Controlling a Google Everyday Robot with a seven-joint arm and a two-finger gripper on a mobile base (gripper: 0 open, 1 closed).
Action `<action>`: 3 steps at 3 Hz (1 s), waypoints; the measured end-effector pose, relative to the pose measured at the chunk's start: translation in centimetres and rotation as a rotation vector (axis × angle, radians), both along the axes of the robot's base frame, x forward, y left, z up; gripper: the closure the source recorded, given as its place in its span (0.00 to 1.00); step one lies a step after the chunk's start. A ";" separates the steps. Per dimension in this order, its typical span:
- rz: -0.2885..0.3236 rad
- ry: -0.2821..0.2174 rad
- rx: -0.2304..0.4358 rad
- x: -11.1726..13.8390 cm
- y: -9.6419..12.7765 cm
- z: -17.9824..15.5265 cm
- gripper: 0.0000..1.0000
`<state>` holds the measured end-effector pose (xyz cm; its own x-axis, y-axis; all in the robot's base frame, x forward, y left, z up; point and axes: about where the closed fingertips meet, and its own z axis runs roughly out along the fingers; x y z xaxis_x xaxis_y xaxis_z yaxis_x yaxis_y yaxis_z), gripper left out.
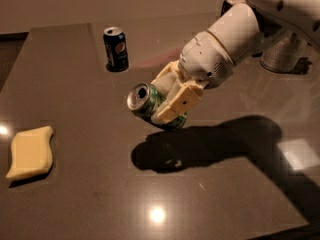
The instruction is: Place green can upright
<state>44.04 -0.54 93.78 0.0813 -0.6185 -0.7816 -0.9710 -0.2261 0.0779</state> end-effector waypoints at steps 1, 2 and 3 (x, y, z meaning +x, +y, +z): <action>-0.112 0.048 0.092 0.4 0.0 -0.1 1.00; -0.233 0.062 0.173 1.0 0.0 -0.5 1.00; -0.305 0.060 0.262 1.7 0.1 -0.8 1.00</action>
Offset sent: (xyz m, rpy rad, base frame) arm 0.0232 -0.0075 -0.0129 0.2755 0.0837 -0.3926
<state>45.79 -0.41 92.93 -0.1259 -0.3862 -0.9138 -0.9920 0.0522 0.1146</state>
